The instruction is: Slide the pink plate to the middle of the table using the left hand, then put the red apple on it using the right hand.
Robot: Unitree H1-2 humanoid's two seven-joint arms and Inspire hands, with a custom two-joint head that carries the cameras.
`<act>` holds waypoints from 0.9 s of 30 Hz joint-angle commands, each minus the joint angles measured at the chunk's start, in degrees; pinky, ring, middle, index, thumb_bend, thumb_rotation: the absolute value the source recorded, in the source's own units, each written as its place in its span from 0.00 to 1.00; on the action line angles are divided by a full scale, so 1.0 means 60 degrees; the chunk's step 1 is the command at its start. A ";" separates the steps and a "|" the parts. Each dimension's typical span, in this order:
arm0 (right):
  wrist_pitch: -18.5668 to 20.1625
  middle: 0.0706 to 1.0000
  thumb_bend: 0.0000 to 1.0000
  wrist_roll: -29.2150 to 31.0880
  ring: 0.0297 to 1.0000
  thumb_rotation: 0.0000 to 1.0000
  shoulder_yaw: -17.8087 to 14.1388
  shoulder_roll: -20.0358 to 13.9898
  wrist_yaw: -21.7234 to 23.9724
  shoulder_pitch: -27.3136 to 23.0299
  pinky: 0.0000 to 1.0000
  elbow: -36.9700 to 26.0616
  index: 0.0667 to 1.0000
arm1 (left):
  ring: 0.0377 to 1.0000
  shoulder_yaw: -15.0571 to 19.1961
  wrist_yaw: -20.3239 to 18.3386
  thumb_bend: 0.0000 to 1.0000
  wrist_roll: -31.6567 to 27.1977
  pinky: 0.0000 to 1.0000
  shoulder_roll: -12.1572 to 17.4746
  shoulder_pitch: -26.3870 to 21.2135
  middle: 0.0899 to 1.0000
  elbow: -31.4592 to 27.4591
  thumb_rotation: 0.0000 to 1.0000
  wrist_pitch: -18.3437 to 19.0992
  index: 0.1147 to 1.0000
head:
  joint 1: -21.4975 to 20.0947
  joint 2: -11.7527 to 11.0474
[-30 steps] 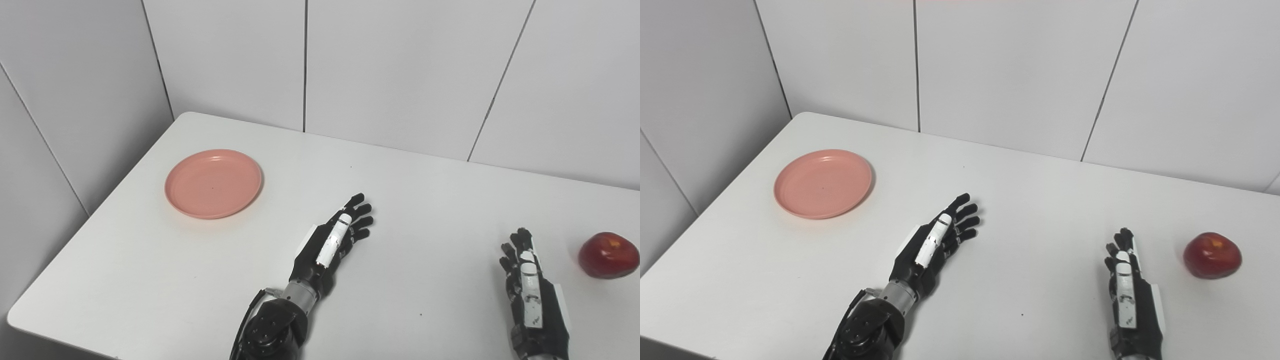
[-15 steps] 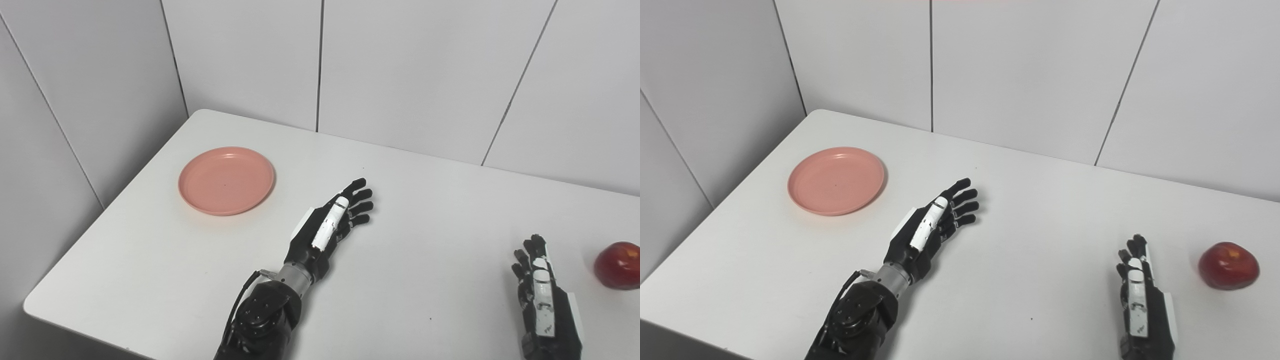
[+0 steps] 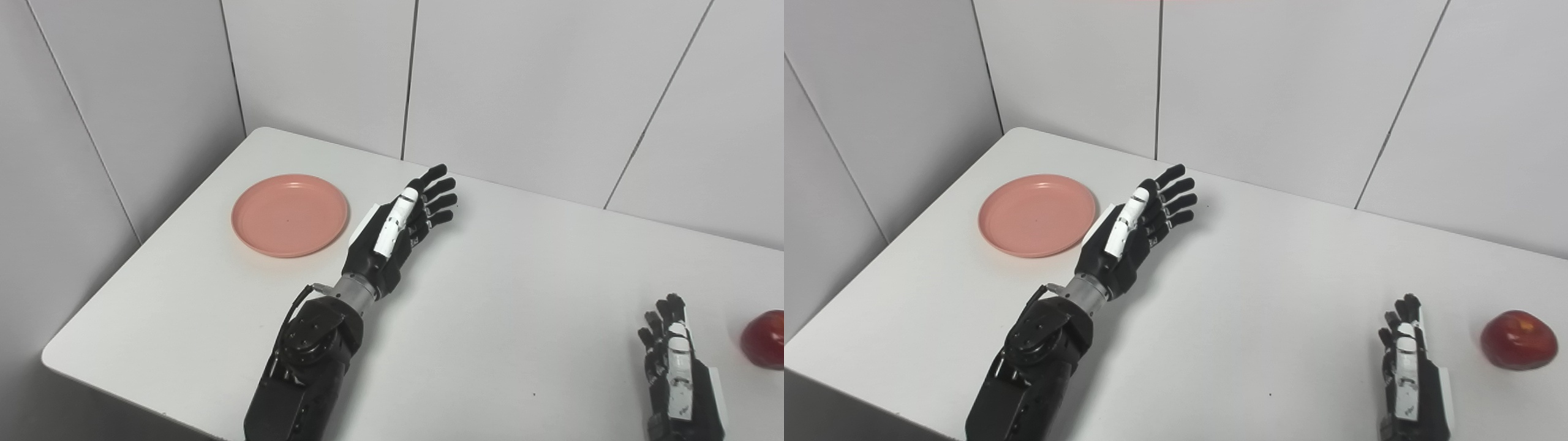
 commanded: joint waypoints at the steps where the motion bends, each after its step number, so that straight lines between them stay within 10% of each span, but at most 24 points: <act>1: -0.0327 1.00 0.11 0.0012 0.99 1.00 -0.0008 0.0041 0.0036 0.0039 1.00 0.0007 1.00 | 0.88 0.0165 0.0052 0.39 -0.0129 0.89 0.0167 -0.0555 0.89 -0.0345 0.98 0.0030 0.86 | 0.0007 0.0005; 27: -0.0244 1.00 0.12 -0.0033 1.00 1.00 -0.0045 -0.0040 0.0044 0.0042 1.00 -0.0069 1.00 | 0.86 0.1455 0.0660 0.40 -0.0482 0.86 0.1377 -0.2183 0.86 0.0305 0.95 0.0386 0.83 | 0.0284 -0.0052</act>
